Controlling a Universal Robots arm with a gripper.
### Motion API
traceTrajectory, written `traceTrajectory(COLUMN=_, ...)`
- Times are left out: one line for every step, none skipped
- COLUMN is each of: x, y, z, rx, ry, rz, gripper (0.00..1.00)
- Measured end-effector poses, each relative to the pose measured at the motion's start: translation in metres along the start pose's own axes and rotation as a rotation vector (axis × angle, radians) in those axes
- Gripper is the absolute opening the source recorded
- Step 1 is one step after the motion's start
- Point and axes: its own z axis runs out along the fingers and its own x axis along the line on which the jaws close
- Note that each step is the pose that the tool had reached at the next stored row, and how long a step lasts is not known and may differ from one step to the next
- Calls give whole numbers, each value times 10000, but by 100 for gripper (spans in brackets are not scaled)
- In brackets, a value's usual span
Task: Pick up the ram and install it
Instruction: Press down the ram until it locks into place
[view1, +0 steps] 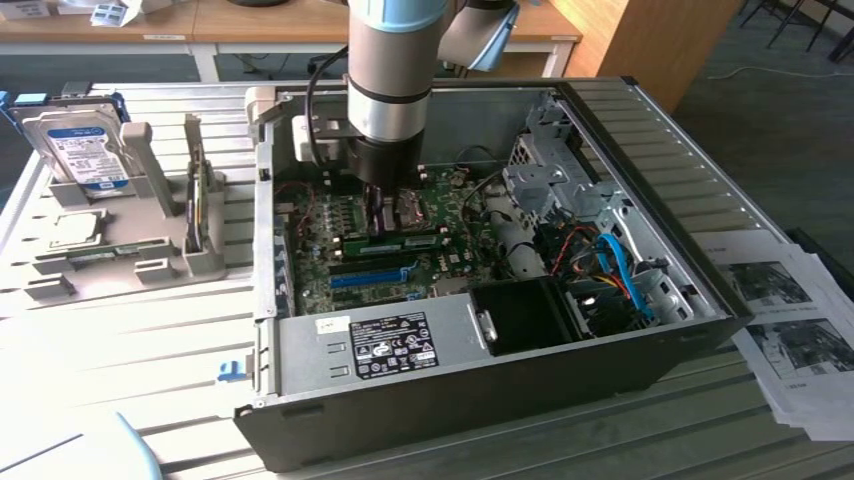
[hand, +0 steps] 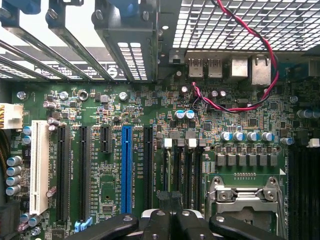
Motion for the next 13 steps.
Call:
traceTrajectory(x=0, y=0, z=0, rx=0, ry=0, rz=0, gripper=9)
traceTrajectory(x=0, y=0, z=0, rx=0, ry=1, rz=0, gripper=9)
traceTrajectory(x=0, y=0, z=1, rx=0, ry=1, rz=0, gripper=9)
traceTrajectory(x=0, y=0, z=3, rx=0, ry=0, rz=0, gripper=9)
traceTrajectory(x=0, y=0, z=4, rx=-1, ry=1, rz=0, gripper=9)
traceTrajectory(x=0, y=0, z=5, rx=-1, ry=1, rz=0, gripper=9)
traceTrajectory(x=0, y=0, z=7, rx=-1, ry=1, rz=0, gripper=9)
traceTrajectory(x=0, y=0, z=7, rx=-1, ry=1, rz=0, gripper=9)
traceTrajectory(x=0, y=0, z=9, rx=0, ry=1, rz=0, gripper=9)
traceTrajectory(x=0, y=0, z=10, rx=0, ry=1, rz=0, gripper=9)
traceTrajectory(x=0, y=0, z=11, rx=-1, ry=1, rz=0, gripper=9)
traceTrajectory(x=0, y=0, z=13, rx=-1, ry=1, rz=0, gripper=9)
traceTrajectory(x=0, y=0, z=14, rx=-1, ry=2, rz=1, gripper=9)
